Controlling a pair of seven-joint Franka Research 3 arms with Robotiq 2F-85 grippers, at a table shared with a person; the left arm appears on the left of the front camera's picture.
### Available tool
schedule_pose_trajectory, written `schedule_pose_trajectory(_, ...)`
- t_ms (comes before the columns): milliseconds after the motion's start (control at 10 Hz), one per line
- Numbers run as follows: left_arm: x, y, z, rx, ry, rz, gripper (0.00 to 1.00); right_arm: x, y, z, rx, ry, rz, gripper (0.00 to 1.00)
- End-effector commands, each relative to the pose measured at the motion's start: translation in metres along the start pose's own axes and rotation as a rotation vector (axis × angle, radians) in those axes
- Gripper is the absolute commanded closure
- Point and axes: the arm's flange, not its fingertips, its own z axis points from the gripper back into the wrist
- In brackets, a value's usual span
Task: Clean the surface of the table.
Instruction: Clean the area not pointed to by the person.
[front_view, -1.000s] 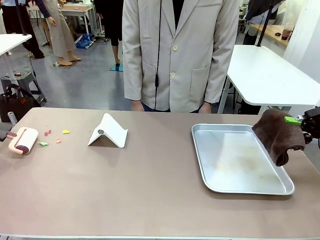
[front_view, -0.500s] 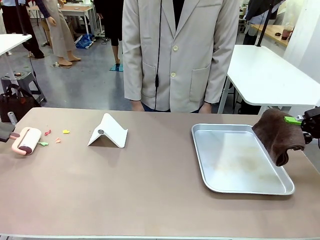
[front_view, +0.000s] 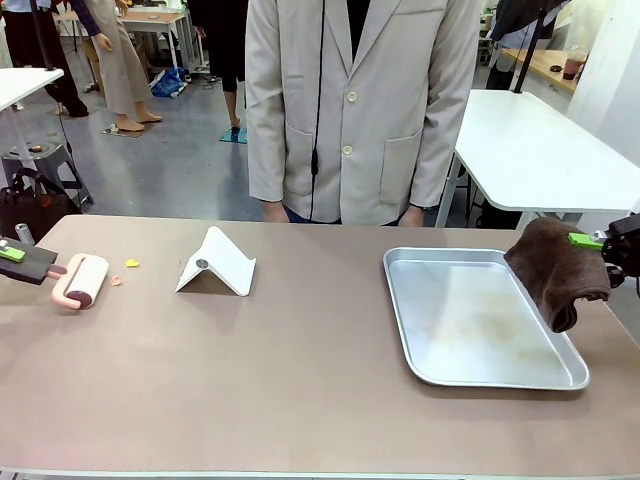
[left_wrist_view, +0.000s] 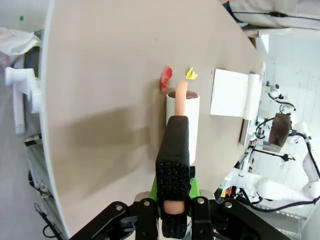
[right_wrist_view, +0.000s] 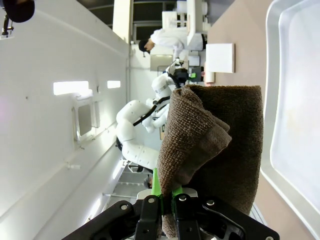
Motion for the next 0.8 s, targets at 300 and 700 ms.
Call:
schedule_pose_trajectory(300,0.01,-0.006,-0.063,0.117,0.097,0.001,0.96,0.002,0.004,0.0,0.016,-0.014,0.014,1.0)
schedule_pose_trajectory(700,0.013,-0.027,-0.09,0.088,0.129,-0.033,0.96,0.002,0.004,0.0,0.016,-0.014,0.014,1.0)
